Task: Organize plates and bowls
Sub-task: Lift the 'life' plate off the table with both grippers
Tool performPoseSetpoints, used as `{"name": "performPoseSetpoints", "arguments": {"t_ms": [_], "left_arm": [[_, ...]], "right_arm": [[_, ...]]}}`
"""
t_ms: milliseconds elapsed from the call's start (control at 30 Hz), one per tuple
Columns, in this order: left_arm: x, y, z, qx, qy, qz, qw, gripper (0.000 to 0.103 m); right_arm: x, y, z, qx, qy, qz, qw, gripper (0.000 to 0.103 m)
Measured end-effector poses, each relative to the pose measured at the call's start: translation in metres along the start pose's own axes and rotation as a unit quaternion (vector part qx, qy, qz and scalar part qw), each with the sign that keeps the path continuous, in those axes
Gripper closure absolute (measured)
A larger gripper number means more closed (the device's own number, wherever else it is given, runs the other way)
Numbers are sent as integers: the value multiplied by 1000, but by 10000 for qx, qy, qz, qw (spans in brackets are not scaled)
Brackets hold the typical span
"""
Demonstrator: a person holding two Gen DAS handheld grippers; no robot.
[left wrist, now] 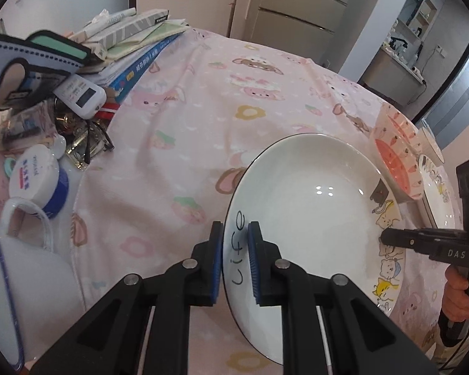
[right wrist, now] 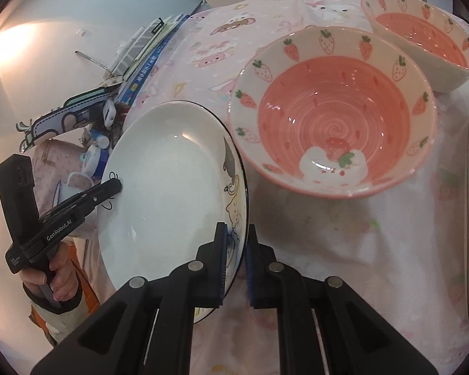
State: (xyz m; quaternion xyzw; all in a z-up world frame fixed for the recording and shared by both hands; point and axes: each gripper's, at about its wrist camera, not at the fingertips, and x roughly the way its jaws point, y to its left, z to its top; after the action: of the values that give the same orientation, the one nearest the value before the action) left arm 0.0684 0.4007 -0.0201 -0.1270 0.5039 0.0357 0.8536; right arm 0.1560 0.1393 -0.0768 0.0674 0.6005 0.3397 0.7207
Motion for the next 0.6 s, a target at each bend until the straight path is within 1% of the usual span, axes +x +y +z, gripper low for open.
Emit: {"name": "performPoseSetpoints", "arguments": {"t_ms": [133, 233, 333, 433, 500, 600], "left_arm": [[-14, -14, -6, 136, 13, 63, 9999, 90], [-22, -31, -15, 320, 34, 60, 9995, 90], [-26, -53, -33, 569, 107, -54, 9983, 90], [-27, -81, -53, 796, 150, -167, 9966, 90], [-26, -101, -62, 970, 160, -162, 9950, 90], [-16, -124, -71, 1071, 349, -399, 9928, 90]], "right_arm": [[-22, 5, -8, -155, -173, -108, 9997, 92], [-38, -1, -19, -152, -178, -114, 9997, 92], [-54, -19, -39, 54, -108, -66, 9999, 92], [-69, -39, -69, 83, -146, -230, 9996, 92], [-76, -54, -83, 211, -114, -183, 9995, 92], [-88, -82, -106, 501, -69, -189, 9985, 92]]}}
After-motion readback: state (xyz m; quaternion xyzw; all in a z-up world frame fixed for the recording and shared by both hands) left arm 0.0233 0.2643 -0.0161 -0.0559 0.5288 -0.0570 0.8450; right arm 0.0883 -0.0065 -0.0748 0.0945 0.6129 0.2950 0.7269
